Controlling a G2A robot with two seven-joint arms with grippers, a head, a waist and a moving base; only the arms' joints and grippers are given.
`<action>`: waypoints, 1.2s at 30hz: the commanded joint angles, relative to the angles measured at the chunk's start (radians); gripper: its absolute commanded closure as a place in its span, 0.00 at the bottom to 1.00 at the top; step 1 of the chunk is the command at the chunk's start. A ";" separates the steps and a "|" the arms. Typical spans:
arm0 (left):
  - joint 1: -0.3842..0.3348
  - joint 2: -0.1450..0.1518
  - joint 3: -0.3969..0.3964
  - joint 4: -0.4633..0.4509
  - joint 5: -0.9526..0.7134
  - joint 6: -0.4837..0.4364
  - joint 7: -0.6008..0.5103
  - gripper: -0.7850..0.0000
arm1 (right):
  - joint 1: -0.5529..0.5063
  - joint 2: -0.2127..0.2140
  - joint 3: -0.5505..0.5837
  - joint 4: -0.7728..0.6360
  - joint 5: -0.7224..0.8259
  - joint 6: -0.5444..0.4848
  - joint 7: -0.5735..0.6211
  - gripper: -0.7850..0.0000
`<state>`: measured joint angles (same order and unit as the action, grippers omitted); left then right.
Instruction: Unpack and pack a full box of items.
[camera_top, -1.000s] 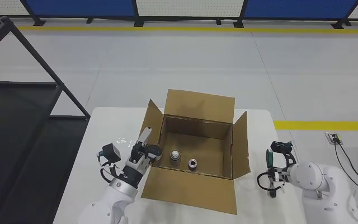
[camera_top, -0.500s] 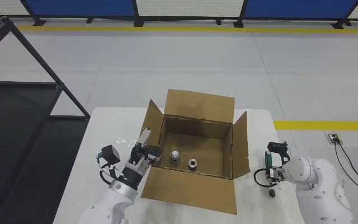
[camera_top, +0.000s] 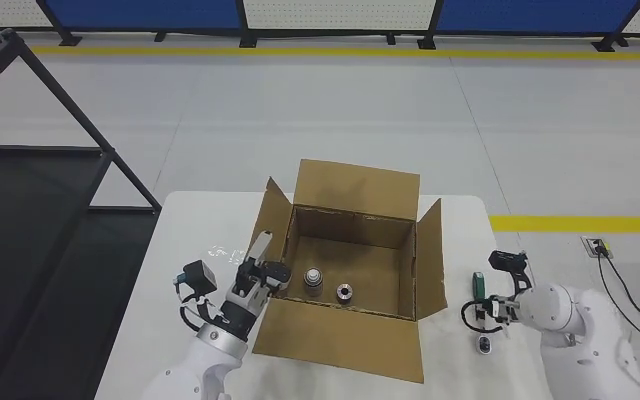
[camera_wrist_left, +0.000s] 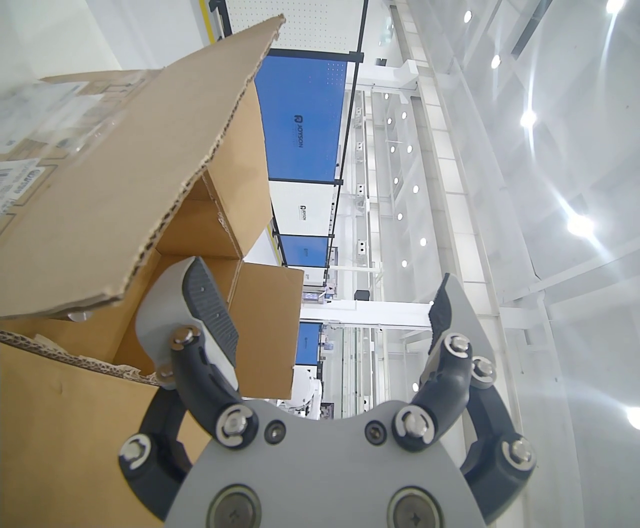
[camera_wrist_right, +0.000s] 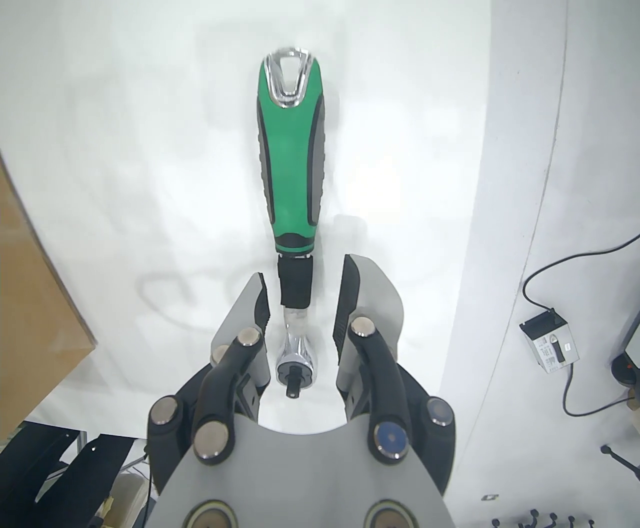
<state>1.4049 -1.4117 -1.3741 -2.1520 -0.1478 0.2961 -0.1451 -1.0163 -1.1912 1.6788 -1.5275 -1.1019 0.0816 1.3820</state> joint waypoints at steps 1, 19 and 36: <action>-0.004 0.001 0.007 -0.001 0.007 0.003 -0.003 0.00 | -0.033 0.005 0.034 -0.077 0.018 -0.001 0.002 0.54; -0.013 0.002 0.055 -0.009 0.030 0.026 -0.006 0.00 | -0.146 0.020 0.129 -0.369 0.084 -0.019 0.006 0.00; -0.013 0.002 0.055 -0.009 0.030 0.026 -0.006 0.00 | -0.146 0.020 0.129 -0.369 0.084 -0.019 0.006 0.00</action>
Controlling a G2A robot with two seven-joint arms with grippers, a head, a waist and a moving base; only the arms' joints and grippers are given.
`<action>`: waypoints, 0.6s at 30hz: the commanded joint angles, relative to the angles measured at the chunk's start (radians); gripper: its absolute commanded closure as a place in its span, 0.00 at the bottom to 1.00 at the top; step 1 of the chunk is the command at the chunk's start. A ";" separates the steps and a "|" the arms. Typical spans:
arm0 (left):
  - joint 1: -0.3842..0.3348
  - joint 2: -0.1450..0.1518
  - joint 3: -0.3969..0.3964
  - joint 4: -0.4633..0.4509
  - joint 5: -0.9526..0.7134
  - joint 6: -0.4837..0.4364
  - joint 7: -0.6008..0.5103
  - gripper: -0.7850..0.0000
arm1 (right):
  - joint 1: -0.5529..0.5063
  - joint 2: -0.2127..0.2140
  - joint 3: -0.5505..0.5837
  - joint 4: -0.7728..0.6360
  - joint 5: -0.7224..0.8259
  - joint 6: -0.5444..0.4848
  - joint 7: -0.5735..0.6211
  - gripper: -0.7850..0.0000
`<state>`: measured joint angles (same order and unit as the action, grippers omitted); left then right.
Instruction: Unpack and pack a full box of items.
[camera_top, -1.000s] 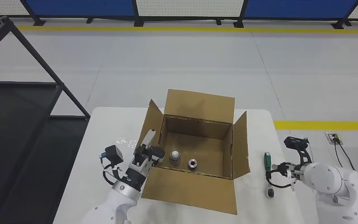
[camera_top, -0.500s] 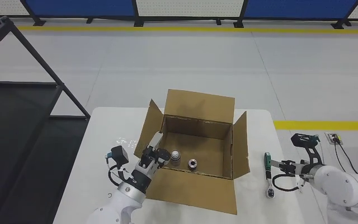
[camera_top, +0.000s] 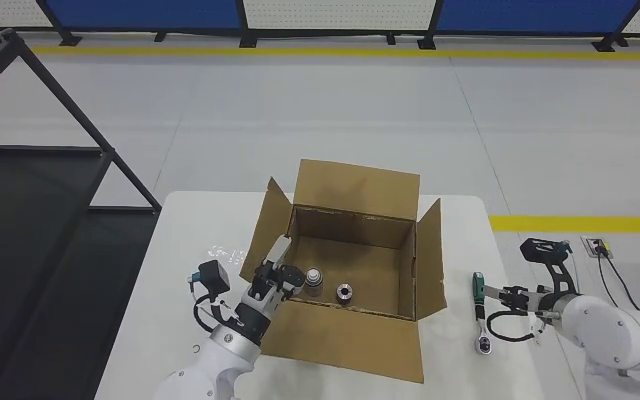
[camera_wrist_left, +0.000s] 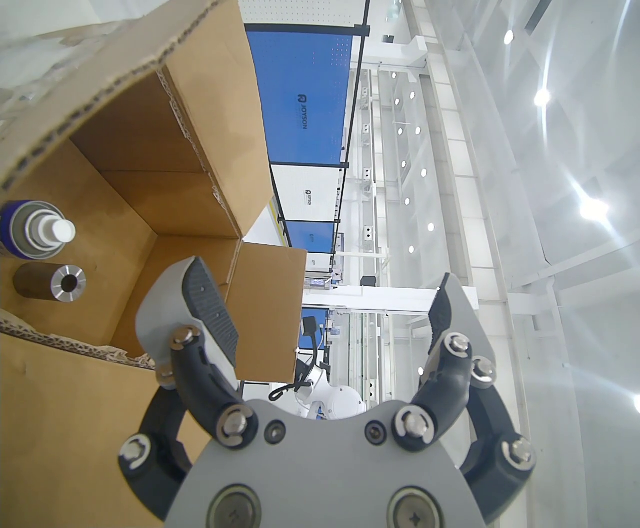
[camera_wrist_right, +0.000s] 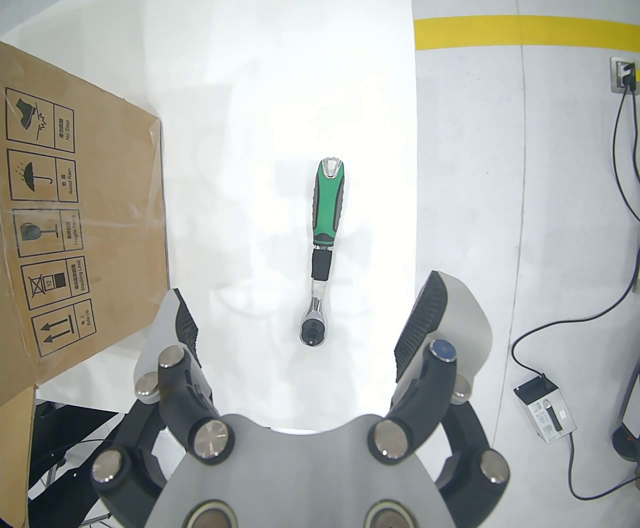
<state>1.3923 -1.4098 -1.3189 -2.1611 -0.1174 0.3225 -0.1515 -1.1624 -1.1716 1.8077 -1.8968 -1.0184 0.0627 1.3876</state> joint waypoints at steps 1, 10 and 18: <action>0.000 0.000 0.000 0.000 0.000 0.000 0.000 0.00 | 0.000 0.000 0.000 0.000 0.000 0.000 0.000 0.00; 0.035 0.000 -0.027 -0.016 -0.036 -0.057 0.026 0.00 | -0.031 0.007 -0.014 -0.217 -0.032 -0.002 -0.078 0.00; 0.134 0.004 -0.128 -0.052 -0.141 -0.192 0.050 0.00 | 0.045 0.018 -0.115 -0.453 -0.137 -0.021 -0.022 0.00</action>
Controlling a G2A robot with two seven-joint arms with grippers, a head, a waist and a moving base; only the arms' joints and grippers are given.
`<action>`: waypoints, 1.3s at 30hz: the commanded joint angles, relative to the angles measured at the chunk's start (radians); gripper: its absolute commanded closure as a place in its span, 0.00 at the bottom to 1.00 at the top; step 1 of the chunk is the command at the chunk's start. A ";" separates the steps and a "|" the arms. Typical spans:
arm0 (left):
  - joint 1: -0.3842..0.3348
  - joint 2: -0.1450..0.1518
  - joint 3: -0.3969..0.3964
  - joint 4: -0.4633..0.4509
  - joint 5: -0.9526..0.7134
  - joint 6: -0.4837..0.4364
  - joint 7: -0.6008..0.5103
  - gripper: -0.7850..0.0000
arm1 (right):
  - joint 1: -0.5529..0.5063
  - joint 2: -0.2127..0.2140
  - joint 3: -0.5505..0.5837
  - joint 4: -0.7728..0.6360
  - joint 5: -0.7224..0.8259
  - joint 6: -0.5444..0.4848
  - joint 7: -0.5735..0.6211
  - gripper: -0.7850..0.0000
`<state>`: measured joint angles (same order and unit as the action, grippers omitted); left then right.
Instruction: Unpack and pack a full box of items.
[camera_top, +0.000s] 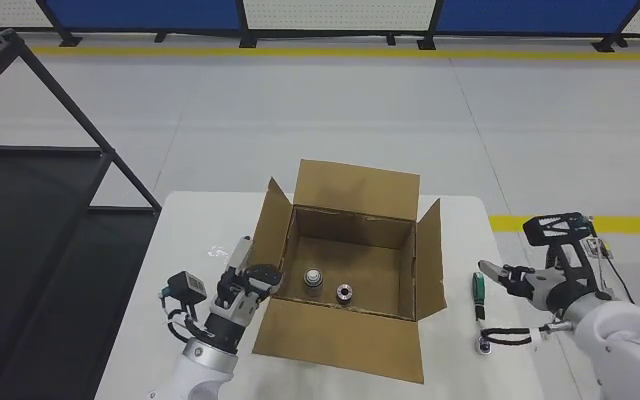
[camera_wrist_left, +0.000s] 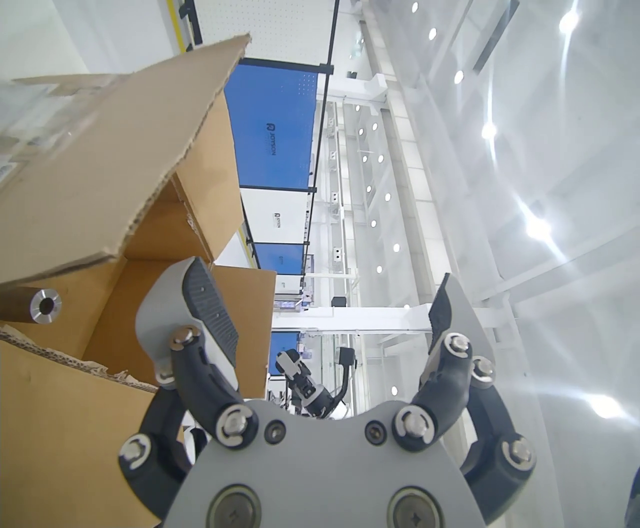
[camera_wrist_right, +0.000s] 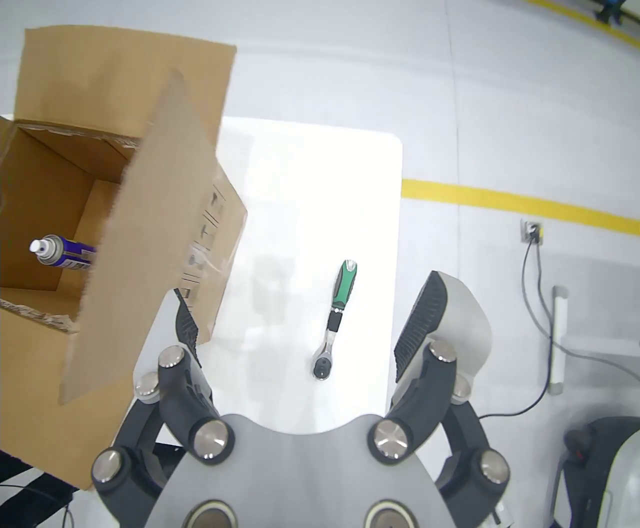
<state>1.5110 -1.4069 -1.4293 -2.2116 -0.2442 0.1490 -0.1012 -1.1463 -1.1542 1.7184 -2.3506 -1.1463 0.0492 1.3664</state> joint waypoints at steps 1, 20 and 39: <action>0.028 0.001 -0.032 -0.003 -0.030 -0.035 -0.001 0.00 | 0.061 0.002 -0.054 0.001 -0.026 -0.015 0.008 0.00; 0.086 0.012 -0.200 0.104 -0.274 -0.160 -0.106 0.00 | 0.482 -0.033 -0.676 0.001 -0.301 0.022 0.169 0.00; 0.064 0.022 -0.206 0.119 -0.294 -0.145 -0.135 0.00 | 0.608 -0.099 -0.885 0.367 -0.235 0.029 0.038 0.00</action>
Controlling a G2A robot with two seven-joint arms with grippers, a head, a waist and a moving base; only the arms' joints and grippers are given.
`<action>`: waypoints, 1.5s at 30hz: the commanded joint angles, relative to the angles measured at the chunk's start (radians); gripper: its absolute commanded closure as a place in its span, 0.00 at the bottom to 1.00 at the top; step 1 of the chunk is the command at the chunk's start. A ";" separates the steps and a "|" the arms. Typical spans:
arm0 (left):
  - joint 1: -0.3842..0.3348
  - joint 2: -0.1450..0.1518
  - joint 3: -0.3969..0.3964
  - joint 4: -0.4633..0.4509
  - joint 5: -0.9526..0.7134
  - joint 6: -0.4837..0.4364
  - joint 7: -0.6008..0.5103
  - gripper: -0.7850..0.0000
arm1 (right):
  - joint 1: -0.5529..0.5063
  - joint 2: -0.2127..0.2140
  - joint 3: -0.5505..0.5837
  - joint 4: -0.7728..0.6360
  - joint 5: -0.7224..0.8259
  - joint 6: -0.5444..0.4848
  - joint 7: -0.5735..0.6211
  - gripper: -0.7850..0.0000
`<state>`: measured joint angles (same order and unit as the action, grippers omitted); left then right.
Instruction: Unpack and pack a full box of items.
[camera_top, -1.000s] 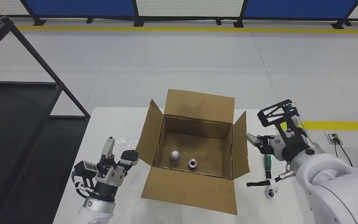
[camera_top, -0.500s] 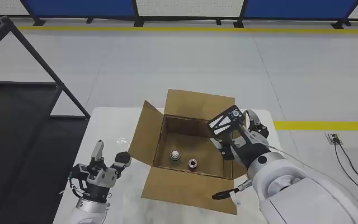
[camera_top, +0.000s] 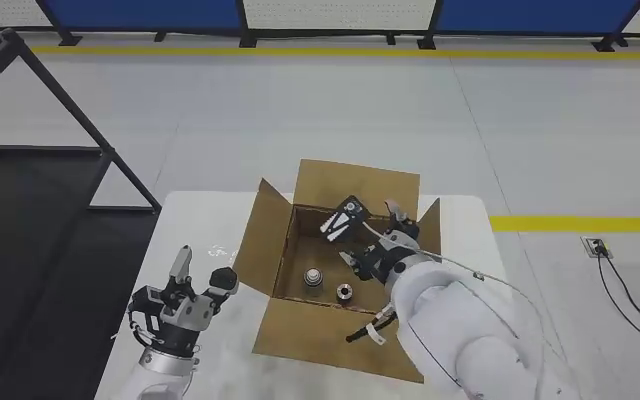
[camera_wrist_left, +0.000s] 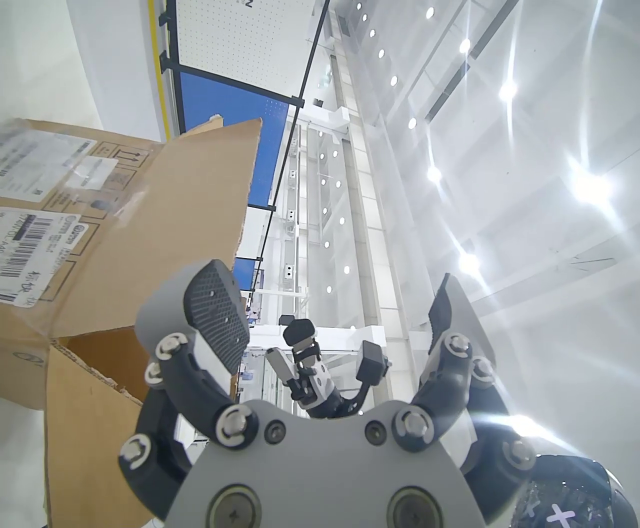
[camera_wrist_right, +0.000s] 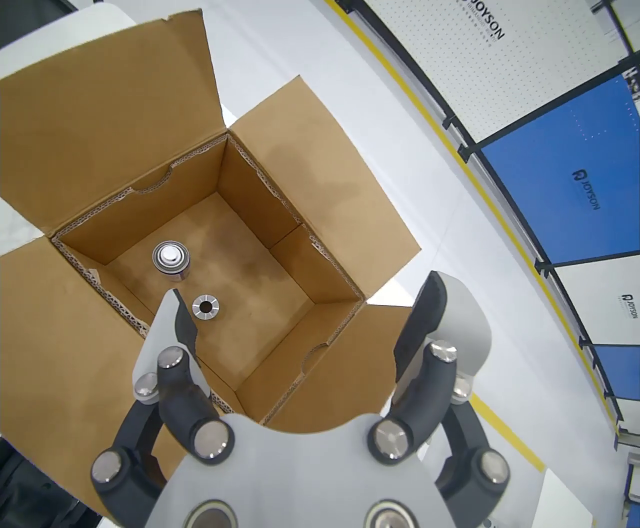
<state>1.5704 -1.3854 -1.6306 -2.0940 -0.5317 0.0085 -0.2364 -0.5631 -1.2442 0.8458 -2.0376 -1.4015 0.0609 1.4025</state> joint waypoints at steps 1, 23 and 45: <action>0.008 0.001 -0.008 0.004 -0.012 -0.008 -0.001 0.00 | 0.040 -0.019 -0.021 0.095 0.064 0.047 -0.004 0.00; 0.016 0.004 -0.008 0.018 -0.024 -0.008 -0.001 0.00 | 0.166 -0.102 -0.118 0.490 0.357 -0.001 -0.071 0.00; 0.016 0.004 -0.008 0.018 -0.024 -0.008 -0.001 0.00 | 0.354 -0.277 -0.317 0.999 0.626 -0.119 -0.143 0.00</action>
<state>1.5869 -1.3811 -1.6388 -2.0762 -0.5561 0.0008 -0.2374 -0.2098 -1.5151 0.5336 -1.0525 -0.7818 -0.0593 1.2649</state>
